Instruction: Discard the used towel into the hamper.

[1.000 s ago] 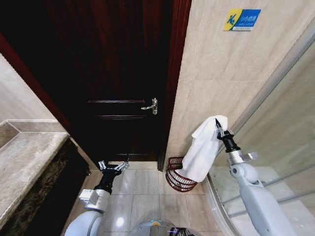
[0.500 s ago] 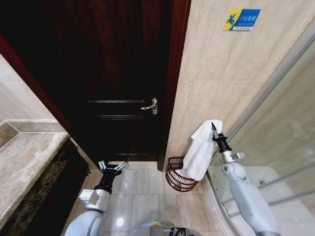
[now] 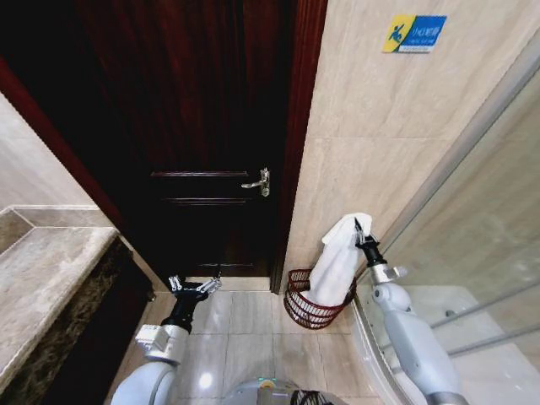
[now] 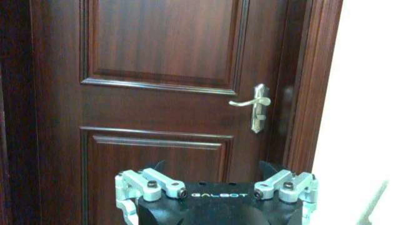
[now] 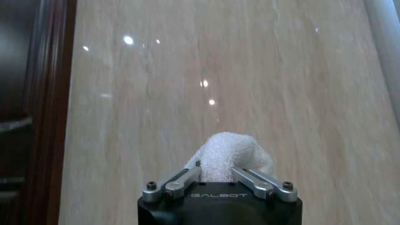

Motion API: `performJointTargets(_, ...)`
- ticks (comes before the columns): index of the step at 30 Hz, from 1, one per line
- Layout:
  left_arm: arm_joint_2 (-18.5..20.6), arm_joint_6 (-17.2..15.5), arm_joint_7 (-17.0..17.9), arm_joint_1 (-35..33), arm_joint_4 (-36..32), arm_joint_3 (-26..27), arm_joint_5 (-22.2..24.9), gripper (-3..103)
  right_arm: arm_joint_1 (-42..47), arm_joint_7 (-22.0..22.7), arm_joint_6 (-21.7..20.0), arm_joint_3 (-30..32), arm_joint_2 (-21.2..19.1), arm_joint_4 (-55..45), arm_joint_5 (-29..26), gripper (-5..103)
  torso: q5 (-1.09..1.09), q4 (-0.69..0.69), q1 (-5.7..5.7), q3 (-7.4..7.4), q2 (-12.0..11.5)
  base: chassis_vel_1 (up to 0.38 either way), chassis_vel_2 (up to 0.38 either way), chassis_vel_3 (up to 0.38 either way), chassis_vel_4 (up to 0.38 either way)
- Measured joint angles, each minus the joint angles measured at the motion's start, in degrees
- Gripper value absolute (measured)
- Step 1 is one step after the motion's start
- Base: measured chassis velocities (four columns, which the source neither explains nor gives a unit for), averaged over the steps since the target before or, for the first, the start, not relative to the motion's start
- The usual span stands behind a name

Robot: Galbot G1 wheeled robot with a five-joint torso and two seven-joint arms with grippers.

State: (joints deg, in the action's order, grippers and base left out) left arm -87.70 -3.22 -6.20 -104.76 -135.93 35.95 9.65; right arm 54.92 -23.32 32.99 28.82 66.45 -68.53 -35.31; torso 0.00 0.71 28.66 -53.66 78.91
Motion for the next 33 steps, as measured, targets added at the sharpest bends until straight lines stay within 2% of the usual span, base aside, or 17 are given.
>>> performJointTargets(11,0.0,0.0,0.0,0.0,0.0,0.0,0.0,100,-1.2,-2.6,2.0,-0.4,1.8,8.2,1.4,5,-0.01,-0.01,0.0,0.0,0.0,0.0,0.0,0.0,0.0)
performJointTargets(33,0.0,0.0,0.0,0.0,0.0,0.0,0.0,100,-1.0,-7.2,-0.7,-3.4,3.0,20.5,1.8,5,-0.01,0.0,0.0,0.0,0.0,0.0,0.0,0.0,0.0)
